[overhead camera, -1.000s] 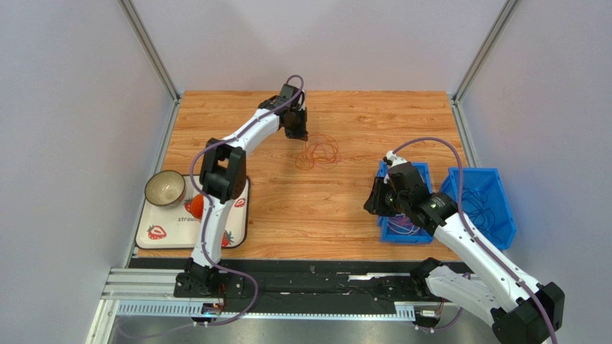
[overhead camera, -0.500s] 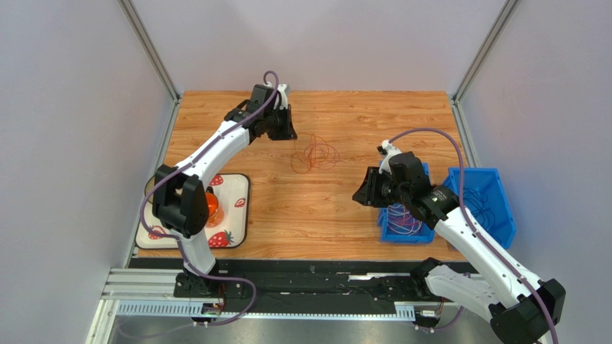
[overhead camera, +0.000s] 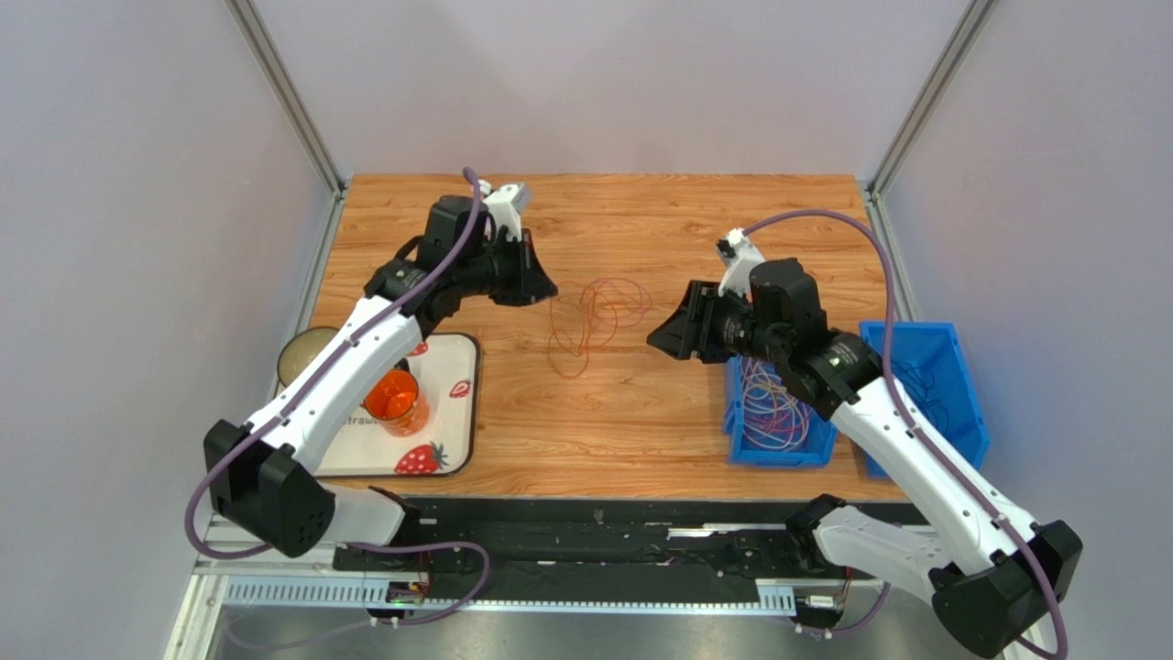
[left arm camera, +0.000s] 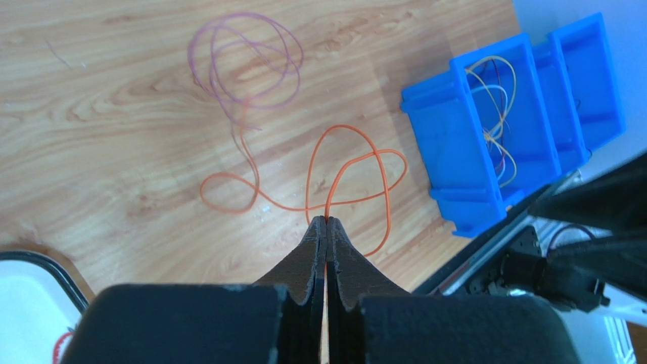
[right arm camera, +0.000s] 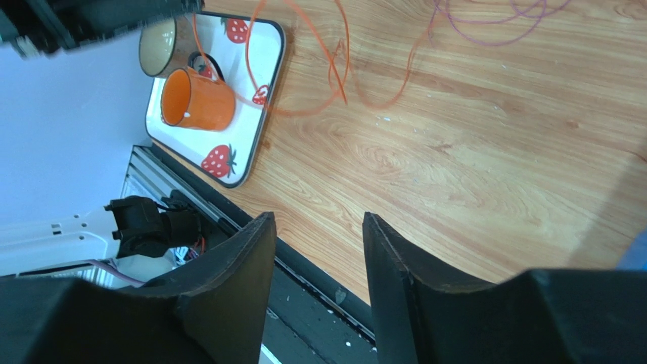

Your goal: Untangle the cables

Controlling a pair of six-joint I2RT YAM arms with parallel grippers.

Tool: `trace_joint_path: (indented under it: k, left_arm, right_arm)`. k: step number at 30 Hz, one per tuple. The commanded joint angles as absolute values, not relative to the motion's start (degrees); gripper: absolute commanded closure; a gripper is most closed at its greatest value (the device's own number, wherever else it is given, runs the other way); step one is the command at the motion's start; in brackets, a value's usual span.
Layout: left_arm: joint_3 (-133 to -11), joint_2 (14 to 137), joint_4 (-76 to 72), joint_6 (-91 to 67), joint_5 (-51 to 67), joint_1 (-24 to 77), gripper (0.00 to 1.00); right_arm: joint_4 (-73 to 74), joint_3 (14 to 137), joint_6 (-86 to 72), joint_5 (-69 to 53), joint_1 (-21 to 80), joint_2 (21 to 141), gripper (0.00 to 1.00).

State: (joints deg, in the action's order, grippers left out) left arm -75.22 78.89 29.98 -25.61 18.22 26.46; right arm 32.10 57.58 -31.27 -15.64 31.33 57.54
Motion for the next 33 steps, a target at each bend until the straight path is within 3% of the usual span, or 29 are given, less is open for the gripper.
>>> trace_joint_path:
  k: [1, 23, 33]
  left_arm:
    - [-71.0, 73.8, 28.3, -26.6, 20.1, 27.4, 1.0]
    - [-65.0, 66.4, 28.0, -27.7, 21.8, 27.8, 1.0]
    - [-64.8, 66.2, 28.2, -27.7, 23.3, 27.8, 1.0]
  right_arm:
    - [25.9, 60.4, -31.5, -17.5, 31.6, 61.4, 0.46]
    - [18.5, 61.7, -28.6, -17.2, 40.0, 76.8, 0.41]
    - [19.0, 64.8, -25.8, -13.4, 41.2, 81.4, 0.48]
